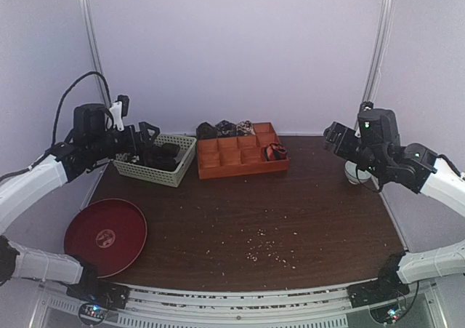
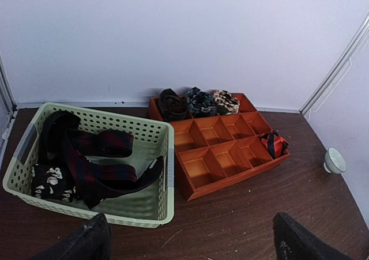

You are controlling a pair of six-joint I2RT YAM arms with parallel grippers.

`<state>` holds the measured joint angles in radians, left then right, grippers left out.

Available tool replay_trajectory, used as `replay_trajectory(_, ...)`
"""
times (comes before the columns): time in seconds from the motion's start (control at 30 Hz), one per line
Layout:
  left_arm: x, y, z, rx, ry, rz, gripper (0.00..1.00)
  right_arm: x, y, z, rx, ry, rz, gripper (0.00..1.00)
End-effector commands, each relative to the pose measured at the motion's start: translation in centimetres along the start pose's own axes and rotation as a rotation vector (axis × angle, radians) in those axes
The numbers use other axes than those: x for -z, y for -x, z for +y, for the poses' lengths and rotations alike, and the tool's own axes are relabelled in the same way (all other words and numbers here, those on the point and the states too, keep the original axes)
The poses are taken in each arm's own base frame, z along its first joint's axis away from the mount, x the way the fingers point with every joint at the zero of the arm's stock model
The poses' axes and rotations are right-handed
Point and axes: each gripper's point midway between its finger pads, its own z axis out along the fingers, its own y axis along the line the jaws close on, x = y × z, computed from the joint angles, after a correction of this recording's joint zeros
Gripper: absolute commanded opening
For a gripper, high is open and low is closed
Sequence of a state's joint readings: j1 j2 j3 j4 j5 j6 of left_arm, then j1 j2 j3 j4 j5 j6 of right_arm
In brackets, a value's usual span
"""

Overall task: Roll the ties
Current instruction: Pick up the tie from the bin.

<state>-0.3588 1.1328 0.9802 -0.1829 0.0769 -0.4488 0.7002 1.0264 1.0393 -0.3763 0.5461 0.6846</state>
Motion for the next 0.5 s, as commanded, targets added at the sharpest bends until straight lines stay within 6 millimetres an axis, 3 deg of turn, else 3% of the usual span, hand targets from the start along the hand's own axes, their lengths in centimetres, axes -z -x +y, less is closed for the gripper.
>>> replay_trajectory(0.0,-0.3,1.7,1.3,0.021,0.073,-0.05,0.98,0.1,0.3,-0.6,-0.021,-0.01,-0.028,1.0)
replay_trajectory(0.07,-0.8,1.7,2.1,0.025,0.119,-0.046,0.98,0.1,0.1,-0.4,-0.021,0.004,-0.026,1.0)
replay_trajectory(0.23,-4.8,0.4,5.7,0.008,0.308,0.072,0.91,-0.1,-0.2,0.4,-0.01,0.048,-0.014,1.0)
replay_trajectory(0.47,-11.8,-0.7,10.9,0.055,0.412,0.251,0.55,0.4,-0.2,0.7,0.001,0.087,-0.01,1.0)
